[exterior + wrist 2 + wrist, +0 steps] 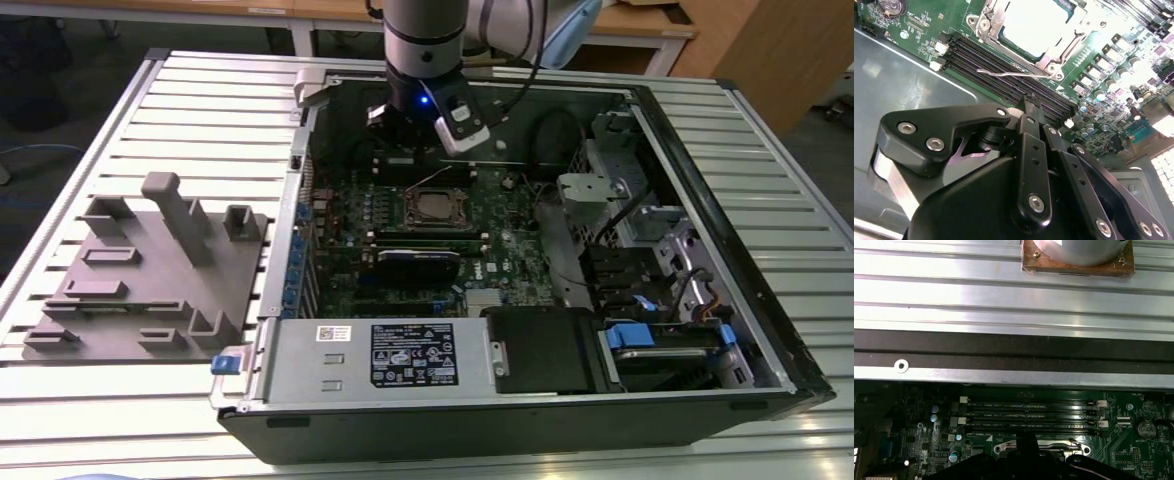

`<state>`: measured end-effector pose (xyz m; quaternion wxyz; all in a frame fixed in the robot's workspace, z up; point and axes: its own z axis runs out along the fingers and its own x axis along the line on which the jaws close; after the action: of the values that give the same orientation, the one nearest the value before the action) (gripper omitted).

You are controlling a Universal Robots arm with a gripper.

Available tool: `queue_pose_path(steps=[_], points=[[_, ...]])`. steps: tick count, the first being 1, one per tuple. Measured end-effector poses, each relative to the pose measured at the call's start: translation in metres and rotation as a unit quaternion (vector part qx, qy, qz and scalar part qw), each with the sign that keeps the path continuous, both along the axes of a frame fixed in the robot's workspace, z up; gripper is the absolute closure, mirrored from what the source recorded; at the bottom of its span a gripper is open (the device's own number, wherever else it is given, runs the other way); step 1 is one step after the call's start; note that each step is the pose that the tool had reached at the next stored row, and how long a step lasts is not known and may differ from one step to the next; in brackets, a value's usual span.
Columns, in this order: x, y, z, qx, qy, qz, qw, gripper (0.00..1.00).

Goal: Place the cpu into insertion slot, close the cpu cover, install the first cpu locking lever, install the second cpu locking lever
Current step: 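Install the first cpu locking lever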

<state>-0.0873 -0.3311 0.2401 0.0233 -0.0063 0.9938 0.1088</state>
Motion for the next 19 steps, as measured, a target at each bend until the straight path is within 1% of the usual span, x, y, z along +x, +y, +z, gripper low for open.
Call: queue_pose_path(steps=[4,16,19], points=[[0.0025,-0.0004,-0.0002,0.0,0.0,0.0,1.0,0.9],[0.0027,-0.0008,-0.0002,0.0,0.0,0.0,1.0,0.9],[0.0028,-0.0015,-0.0002,0.0,0.0,0.0,1.0,0.9]])
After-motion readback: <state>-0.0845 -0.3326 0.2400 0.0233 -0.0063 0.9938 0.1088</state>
